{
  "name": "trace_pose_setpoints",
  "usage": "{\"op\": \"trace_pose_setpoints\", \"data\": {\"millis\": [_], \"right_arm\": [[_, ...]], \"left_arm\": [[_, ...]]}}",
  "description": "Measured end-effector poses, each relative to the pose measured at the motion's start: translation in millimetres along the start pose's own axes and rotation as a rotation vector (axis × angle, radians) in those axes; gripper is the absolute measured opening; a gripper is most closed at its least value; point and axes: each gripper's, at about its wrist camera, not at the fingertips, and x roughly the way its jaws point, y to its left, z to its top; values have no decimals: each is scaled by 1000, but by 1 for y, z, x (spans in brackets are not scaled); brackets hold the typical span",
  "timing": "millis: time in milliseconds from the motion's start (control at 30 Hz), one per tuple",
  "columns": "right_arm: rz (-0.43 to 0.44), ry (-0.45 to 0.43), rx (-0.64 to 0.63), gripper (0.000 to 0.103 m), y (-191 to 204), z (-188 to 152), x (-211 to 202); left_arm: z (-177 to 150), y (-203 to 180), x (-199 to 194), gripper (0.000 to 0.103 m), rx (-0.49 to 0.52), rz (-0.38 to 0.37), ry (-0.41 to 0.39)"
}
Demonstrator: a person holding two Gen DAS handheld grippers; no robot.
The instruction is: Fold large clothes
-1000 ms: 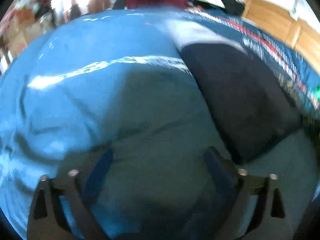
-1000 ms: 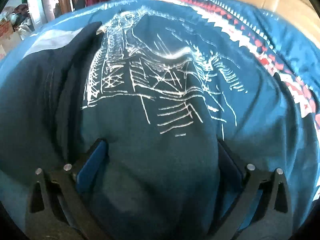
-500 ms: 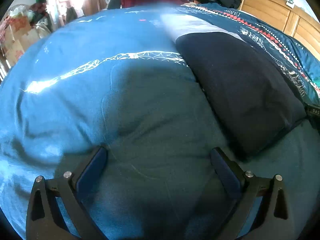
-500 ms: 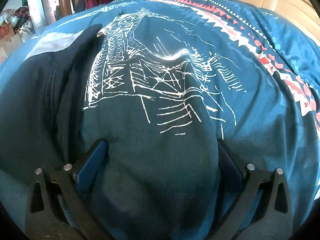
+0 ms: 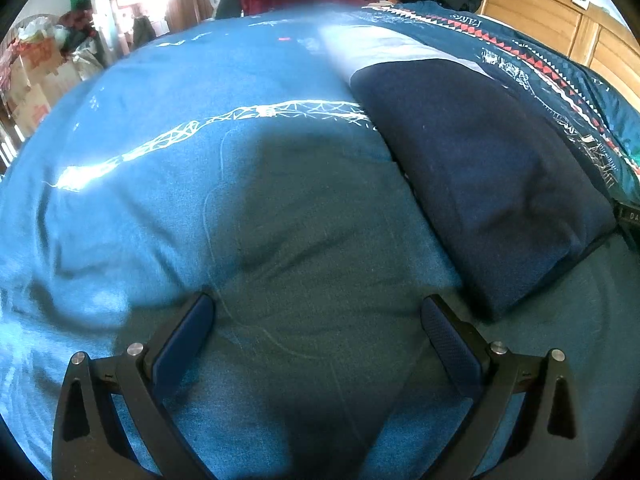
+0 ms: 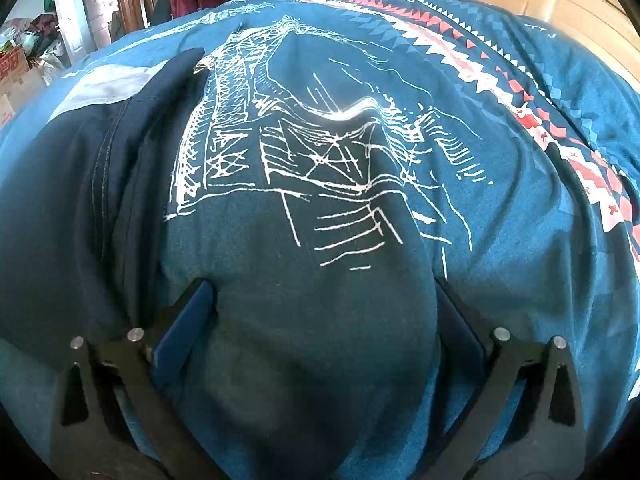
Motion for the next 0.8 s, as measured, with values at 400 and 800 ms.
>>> {"op": "trace_pose_setpoints", "data": {"millis": [400,800], "right_arm": [[0,0,0,103,0,0,0],[0,0,0,103,0,0,0]], "left_arm": [[1,-4,2,103,8,25,11],[0,-4,1,103,6,23,5]]}}
